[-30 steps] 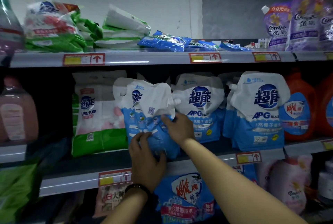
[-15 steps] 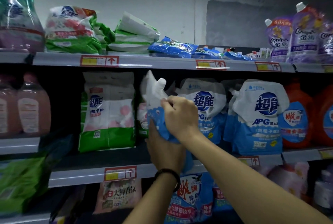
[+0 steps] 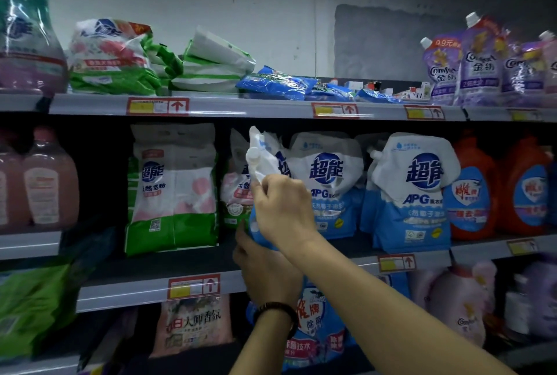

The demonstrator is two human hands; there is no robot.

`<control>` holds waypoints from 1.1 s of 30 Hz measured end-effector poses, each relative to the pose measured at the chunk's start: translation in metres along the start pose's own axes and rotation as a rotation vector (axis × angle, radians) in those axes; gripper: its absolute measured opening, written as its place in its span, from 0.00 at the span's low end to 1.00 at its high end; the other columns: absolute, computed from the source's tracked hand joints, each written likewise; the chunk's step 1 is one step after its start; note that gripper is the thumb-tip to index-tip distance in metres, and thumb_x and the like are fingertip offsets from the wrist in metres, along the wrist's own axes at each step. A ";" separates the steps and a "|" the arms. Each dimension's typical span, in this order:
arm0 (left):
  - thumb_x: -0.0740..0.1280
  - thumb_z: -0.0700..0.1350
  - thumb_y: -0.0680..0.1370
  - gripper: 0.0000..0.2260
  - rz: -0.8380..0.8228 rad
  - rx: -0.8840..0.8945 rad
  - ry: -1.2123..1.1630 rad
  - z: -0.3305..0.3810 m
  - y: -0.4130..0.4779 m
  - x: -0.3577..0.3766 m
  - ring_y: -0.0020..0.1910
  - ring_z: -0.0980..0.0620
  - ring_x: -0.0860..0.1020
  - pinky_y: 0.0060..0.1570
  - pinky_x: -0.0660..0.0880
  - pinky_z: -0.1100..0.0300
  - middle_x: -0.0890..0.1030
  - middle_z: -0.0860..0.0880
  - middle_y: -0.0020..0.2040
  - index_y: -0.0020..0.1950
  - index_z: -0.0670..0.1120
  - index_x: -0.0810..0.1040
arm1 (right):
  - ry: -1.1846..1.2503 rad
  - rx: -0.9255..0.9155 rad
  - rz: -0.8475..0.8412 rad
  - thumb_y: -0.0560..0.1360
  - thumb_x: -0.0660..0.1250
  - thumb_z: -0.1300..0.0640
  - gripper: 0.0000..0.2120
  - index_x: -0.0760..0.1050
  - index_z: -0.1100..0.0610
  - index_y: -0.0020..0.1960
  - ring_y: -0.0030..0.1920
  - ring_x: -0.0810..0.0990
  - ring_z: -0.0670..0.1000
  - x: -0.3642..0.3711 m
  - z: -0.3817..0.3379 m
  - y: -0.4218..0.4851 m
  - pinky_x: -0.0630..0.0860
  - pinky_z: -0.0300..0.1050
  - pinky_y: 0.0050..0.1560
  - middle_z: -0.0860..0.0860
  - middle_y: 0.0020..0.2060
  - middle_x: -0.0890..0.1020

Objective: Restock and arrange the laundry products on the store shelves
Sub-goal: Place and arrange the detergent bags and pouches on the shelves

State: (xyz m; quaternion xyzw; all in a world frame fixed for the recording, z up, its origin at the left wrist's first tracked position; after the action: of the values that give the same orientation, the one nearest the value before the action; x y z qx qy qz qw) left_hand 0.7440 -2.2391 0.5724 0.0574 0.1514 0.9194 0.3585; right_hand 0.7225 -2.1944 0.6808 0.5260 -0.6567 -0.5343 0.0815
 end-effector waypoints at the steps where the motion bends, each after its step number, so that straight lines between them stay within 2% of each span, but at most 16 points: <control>1: 0.71 0.52 0.77 0.25 -0.013 0.001 0.002 -0.003 0.002 -0.001 0.53 0.41 0.81 0.48 0.80 0.45 0.79 0.47 0.61 0.71 0.55 0.65 | 0.010 -0.006 -0.027 0.84 0.62 0.48 0.22 0.69 0.54 0.33 0.35 0.79 0.57 0.004 -0.001 -0.002 0.77 0.54 0.38 0.53 0.31 0.78; 3: 0.71 0.49 0.77 0.18 -0.038 0.033 -0.020 -0.008 0.013 -0.004 0.48 0.44 0.82 0.43 0.78 0.50 0.82 0.49 0.52 0.62 0.58 0.67 | 0.096 -0.041 -0.104 0.84 0.64 0.46 0.20 0.72 0.53 0.35 0.35 0.80 0.54 0.009 0.001 -0.003 0.77 0.54 0.39 0.51 0.31 0.79; 6: 0.80 0.49 0.69 0.25 -0.110 0.069 -0.039 -0.016 0.032 -0.014 0.45 0.56 0.83 0.39 0.77 0.58 0.85 0.56 0.48 0.61 0.60 0.73 | 0.281 -0.089 -0.127 0.81 0.69 0.48 0.13 0.78 0.53 0.42 0.35 0.81 0.46 0.000 0.018 -0.007 0.79 0.48 0.40 0.46 0.33 0.82; 8: 0.85 0.54 0.61 0.31 -0.168 0.057 -0.047 -0.025 0.043 -0.019 0.47 0.61 0.84 0.45 0.82 0.57 0.86 0.60 0.50 0.62 0.60 0.78 | 0.291 -0.075 -0.010 0.78 0.74 0.48 0.08 0.78 0.52 0.48 0.37 0.81 0.43 -0.012 0.045 -0.011 0.79 0.41 0.39 0.44 0.35 0.82; 10: 0.87 0.58 0.57 0.33 -0.196 0.038 -0.064 -0.033 0.051 -0.023 0.49 0.59 0.86 0.50 0.85 0.51 0.87 0.59 0.51 0.60 0.57 0.81 | 0.214 0.060 0.027 0.72 0.78 0.45 0.19 0.75 0.49 0.56 0.44 0.81 0.44 -0.016 0.086 -0.014 0.80 0.41 0.45 0.43 0.44 0.81; 12: 0.88 0.57 0.56 0.33 -0.224 0.021 -0.098 -0.038 0.054 -0.027 0.49 0.53 0.87 0.50 0.86 0.46 0.88 0.55 0.52 0.58 0.54 0.82 | 0.292 0.332 -0.185 0.66 0.82 0.39 0.34 0.70 0.46 0.66 0.56 0.81 0.47 -0.011 0.129 -0.018 0.82 0.48 0.57 0.46 0.58 0.80; 14: 0.88 0.51 0.59 0.30 -0.244 0.022 -0.152 -0.041 0.056 -0.029 0.48 0.51 0.88 0.45 0.86 0.49 0.87 0.51 0.52 0.57 0.50 0.81 | 0.464 0.479 -0.436 0.62 0.84 0.35 0.47 0.65 0.42 0.74 0.65 0.79 0.50 -0.004 0.159 -0.026 0.79 0.54 0.67 0.46 0.68 0.77; 16: 0.85 0.42 0.64 0.26 -0.287 0.062 -0.198 -0.038 0.057 -0.029 0.46 0.52 0.87 0.40 0.85 0.55 0.86 0.50 0.52 0.57 0.48 0.79 | 0.551 0.457 -0.587 0.64 0.85 0.40 0.48 0.64 0.42 0.77 0.66 0.80 0.47 -0.004 0.172 -0.028 0.80 0.52 0.67 0.42 0.69 0.79; 17: 0.84 0.39 0.65 0.25 -0.324 0.090 -0.210 -0.033 0.059 -0.027 0.46 0.52 0.87 0.40 0.85 0.57 0.86 0.49 0.53 0.57 0.48 0.79 | 0.570 0.423 -0.599 0.66 0.85 0.45 0.46 0.65 0.42 0.77 0.63 0.83 0.45 -0.009 0.173 -0.026 0.81 0.48 0.64 0.41 0.67 0.81; 20: 0.83 0.38 0.67 0.25 -0.416 0.155 -0.209 -0.018 0.074 -0.007 0.48 0.51 0.87 0.42 0.86 0.55 0.86 0.49 0.54 0.60 0.48 0.78 | 0.622 0.393 -0.470 0.66 0.86 0.54 0.42 0.67 0.43 0.73 0.58 0.85 0.42 -0.023 0.184 -0.011 0.83 0.41 0.55 0.42 0.62 0.84; 23: 0.84 0.37 0.67 0.26 -0.478 0.191 -0.196 -0.012 0.094 0.026 0.52 0.49 0.87 0.49 0.86 0.49 0.87 0.48 0.57 0.62 0.47 0.79 | 0.639 0.388 -0.339 0.66 0.86 0.58 0.38 0.70 0.42 0.68 0.57 0.86 0.43 -0.035 0.200 0.002 0.84 0.41 0.55 0.44 0.61 0.84; 27: 0.83 0.38 0.67 0.25 -0.574 0.212 -0.180 -0.017 0.115 0.078 0.51 0.51 0.87 0.47 0.85 0.57 0.88 0.53 0.54 0.61 0.48 0.80 | 0.546 0.395 -0.249 0.64 0.87 0.54 0.43 0.69 0.42 0.73 0.62 0.82 0.41 -0.040 0.233 0.014 0.82 0.39 0.58 0.40 0.65 0.82; 30: 0.83 0.41 0.69 0.24 -0.670 0.188 -0.141 -0.037 0.117 0.110 0.52 0.53 0.87 0.47 0.85 0.58 0.88 0.53 0.55 0.62 0.49 0.79 | 0.475 0.429 -0.261 0.62 0.87 0.46 0.48 0.65 0.39 0.76 0.69 0.77 0.45 -0.036 0.261 0.008 0.78 0.48 0.67 0.37 0.68 0.78; 33: 0.81 0.45 0.72 0.23 -0.698 0.158 -0.131 -0.056 0.115 0.129 0.53 0.55 0.86 0.46 0.84 0.62 0.87 0.56 0.56 0.64 0.53 0.78 | 0.451 0.450 -0.311 0.69 0.83 0.43 0.44 0.63 0.38 0.78 0.72 0.73 0.44 -0.032 0.278 -0.004 0.76 0.41 0.66 0.35 0.71 0.75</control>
State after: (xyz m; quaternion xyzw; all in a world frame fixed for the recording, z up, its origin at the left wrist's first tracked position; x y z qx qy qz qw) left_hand 0.5634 -2.2451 0.5551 0.0884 0.2092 0.7214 0.6542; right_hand 0.5530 -1.9977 0.5763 0.7293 -0.6354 -0.2525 0.0241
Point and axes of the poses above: each hand's wrist, its own y-axis towards the middle knuckle, its own x-axis out of the palm, z = x × y, the point moved 3 cm from there along y, towards the middle knuckle
